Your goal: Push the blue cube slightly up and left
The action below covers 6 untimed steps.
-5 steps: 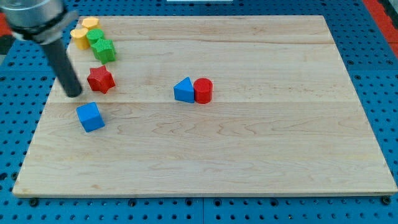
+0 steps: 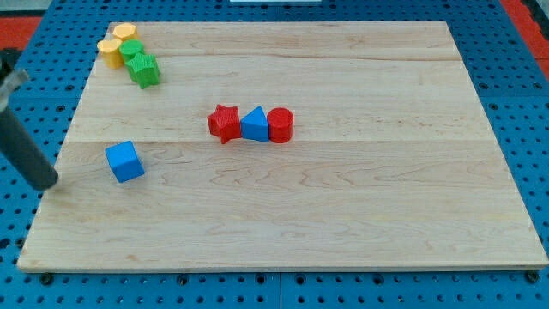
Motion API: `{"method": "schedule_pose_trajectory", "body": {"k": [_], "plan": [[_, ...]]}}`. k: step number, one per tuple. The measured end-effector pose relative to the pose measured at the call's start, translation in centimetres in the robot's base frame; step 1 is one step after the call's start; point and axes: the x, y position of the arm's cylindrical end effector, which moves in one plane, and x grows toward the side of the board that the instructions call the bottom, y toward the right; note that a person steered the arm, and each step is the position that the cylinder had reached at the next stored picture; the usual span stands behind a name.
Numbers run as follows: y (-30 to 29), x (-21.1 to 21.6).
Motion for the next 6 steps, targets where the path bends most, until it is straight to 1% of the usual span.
{"method": "schedule_pose_trajectory", "body": {"k": [1, 2, 3, 4, 5, 6], "plan": [[10.2, -2.1], [16.6, -7.7], [9.6, -8.0], [1.9, -7.1], [-3.1, -7.9], [-3.3, -8.0]]}}
